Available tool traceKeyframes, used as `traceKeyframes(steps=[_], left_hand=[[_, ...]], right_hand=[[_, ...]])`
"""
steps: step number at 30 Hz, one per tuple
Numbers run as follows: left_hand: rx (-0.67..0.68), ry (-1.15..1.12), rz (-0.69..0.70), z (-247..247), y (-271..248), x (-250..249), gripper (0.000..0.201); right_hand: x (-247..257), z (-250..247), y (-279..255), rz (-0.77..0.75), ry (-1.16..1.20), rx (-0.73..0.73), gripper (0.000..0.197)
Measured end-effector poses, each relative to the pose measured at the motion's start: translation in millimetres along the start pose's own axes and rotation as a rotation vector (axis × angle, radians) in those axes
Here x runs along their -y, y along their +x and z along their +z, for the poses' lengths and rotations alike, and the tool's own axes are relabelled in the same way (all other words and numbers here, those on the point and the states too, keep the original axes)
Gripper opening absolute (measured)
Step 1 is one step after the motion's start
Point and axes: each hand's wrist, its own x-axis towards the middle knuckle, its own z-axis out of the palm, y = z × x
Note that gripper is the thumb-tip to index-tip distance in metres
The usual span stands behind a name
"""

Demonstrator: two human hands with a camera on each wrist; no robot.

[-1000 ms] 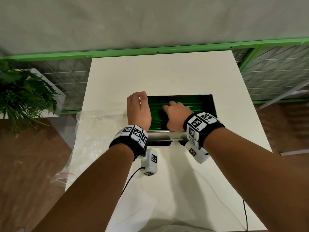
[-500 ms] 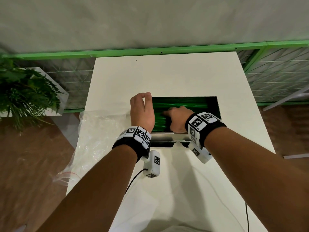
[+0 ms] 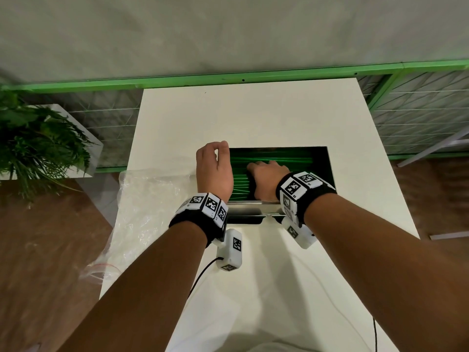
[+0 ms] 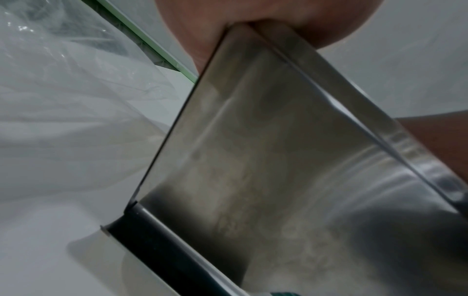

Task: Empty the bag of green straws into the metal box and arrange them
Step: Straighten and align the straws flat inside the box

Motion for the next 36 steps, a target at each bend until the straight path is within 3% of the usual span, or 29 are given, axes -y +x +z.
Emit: traceKeyframes(steps=[8,20,22,25,27,29,33,36], left_hand=[[-0.007,0.012,0.005,1,0,2,0.024],[-0.014,-0.002,0.024,2,2,4,0.016],[-0.019,-0.003,0.024,2,2,3,0.018],[-0.026,0.006,0.019,2,3,3,0.017],[-0.022,0.006,0.020,2,3,3,0.017],[-0.022,0.011,0.026,2,4,4,0.018],[-0.017,0.030,0.021,2,2,3,0.020],[-0.013,0.043,0.026,2,2,2,0.016]], right_hand=[[0,0,0,0.033,-0.010,0.045,0.051],[-1,-6,-13,-0.005,0.046,-0.024,0.015],[-3,-7,-14,-0.024,0.051,-0.057,0.027],[-5,-10,-13,-0.061,-0.009,-0.129,0.067],[-6,-11,-10,-0.042,-0.099,-0.159,0.073],[-7,-6,-7,-0.018,-0.154,-0.154,0.069],[-12,-4,-9,0.039,-0.047,-0.045,0.057],[-14,-8,-12,0.022,-0.044,-0.016,0.030]])
